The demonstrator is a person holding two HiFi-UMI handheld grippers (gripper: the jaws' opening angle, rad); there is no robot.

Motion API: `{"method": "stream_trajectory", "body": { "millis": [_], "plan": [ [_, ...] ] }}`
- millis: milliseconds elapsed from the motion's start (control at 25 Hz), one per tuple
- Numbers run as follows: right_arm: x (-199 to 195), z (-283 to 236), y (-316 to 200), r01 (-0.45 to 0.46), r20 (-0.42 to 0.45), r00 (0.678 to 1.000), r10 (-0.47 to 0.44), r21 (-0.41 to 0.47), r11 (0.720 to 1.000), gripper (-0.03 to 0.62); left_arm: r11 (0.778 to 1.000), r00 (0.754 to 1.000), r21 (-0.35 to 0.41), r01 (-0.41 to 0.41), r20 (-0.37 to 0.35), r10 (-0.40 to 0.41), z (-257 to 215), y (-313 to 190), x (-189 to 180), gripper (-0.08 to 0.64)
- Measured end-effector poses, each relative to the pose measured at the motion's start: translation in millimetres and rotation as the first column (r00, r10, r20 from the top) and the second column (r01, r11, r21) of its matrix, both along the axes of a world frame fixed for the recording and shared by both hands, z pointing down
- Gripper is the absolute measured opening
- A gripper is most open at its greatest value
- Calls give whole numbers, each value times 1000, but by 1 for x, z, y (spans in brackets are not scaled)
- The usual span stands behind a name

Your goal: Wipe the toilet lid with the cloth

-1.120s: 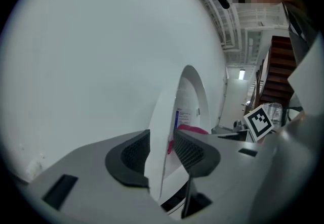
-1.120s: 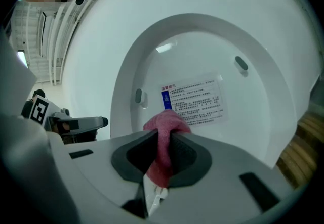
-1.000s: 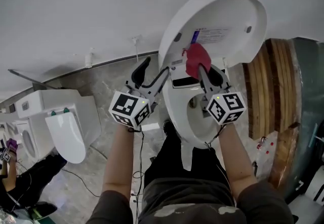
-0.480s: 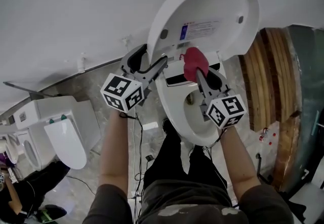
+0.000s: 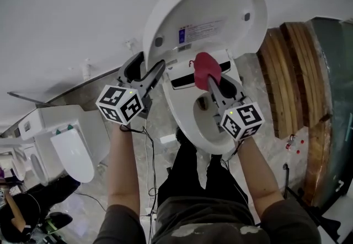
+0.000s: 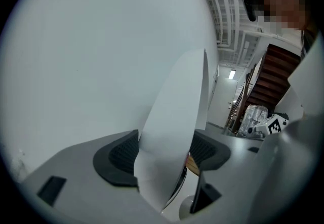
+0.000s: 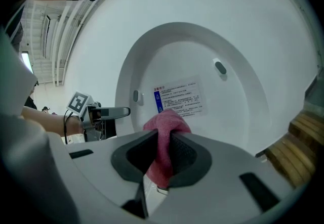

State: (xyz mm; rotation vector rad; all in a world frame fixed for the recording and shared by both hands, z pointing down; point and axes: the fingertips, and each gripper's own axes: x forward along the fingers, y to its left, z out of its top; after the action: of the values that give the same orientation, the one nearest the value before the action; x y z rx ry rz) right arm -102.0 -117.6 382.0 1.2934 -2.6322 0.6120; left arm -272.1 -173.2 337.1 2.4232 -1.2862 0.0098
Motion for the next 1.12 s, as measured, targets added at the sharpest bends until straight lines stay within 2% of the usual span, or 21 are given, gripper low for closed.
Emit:
{"method": "stream_trajectory", "body": {
  "millis": [200, 600, 840, 1120],
  "plan": [
    [28, 1, 24, -12, 11, 1000, 12, -3, 1000, 49, 1000, 1000, -5, 28, -2, -28, -1, 32, 12, 330],
    [83, 0, 85, 2, -7, 1000, -2, 3, 1000, 49, 995, 980, 33, 91, 175, -95, 21, 108, 40, 330],
    [113, 6, 112, 9, -8, 1000, -9, 2, 1000, 49, 985, 982, 35, 170, 82, -172, 19, 144, 56, 330],
    [145, 15, 145, 1, -31, 1000, -2, -20, 1000, 49, 975, 974, 61, 213, 64, -216, 9, 187, 77, 330]
  ]
}}
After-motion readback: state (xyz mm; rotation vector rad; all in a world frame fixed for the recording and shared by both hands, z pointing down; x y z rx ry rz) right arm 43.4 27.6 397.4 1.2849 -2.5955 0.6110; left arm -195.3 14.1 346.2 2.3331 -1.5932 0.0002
